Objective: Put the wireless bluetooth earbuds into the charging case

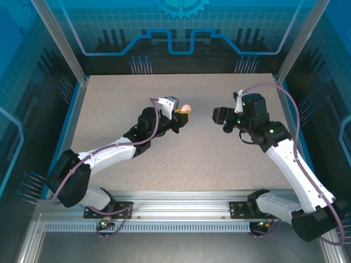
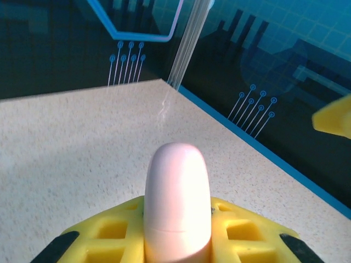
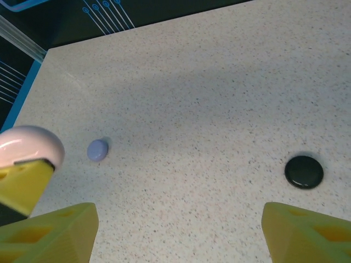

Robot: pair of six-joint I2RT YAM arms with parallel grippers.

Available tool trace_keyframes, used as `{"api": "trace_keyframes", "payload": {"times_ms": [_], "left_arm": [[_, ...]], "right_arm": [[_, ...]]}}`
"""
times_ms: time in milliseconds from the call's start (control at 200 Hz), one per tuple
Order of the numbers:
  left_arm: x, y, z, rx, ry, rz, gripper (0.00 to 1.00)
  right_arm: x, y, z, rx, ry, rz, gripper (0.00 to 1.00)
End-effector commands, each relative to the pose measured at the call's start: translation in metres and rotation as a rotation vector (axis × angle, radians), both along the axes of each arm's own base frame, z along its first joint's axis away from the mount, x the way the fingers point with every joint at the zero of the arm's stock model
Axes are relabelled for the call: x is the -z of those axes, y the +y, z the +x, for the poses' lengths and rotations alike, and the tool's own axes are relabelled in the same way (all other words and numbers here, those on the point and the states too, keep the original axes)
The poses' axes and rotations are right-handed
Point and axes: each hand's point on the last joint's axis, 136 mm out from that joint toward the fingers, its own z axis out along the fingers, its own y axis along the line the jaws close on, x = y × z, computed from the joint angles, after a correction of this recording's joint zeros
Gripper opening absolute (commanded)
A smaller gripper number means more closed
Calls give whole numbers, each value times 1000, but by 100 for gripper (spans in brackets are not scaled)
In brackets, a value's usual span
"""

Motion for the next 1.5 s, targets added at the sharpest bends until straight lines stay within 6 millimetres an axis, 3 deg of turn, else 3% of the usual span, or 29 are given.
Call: {"api": "trace_keyframes", "payload": {"times_ms": [0, 335, 580, 1041, 1496], "left_arm": [[6, 3, 7, -50, 123, -51, 0], [56, -6, 15, -82, 340, -26, 0], [97, -19, 29, -100, 476, -19, 0], [157, -67, 46, -45, 783, -15, 0], [205, -78, 57, -99, 958, 54, 0]], "right_arm": [[-3, -12, -6, 50, -49, 18, 80], [32, -19, -25, 50, 9, -5, 85], [45, -21, -26, 45, 42, -23, 100], [42, -24, -24, 53, 47, -16, 100], [44, -23, -19, 56, 56, -8, 100]]}}
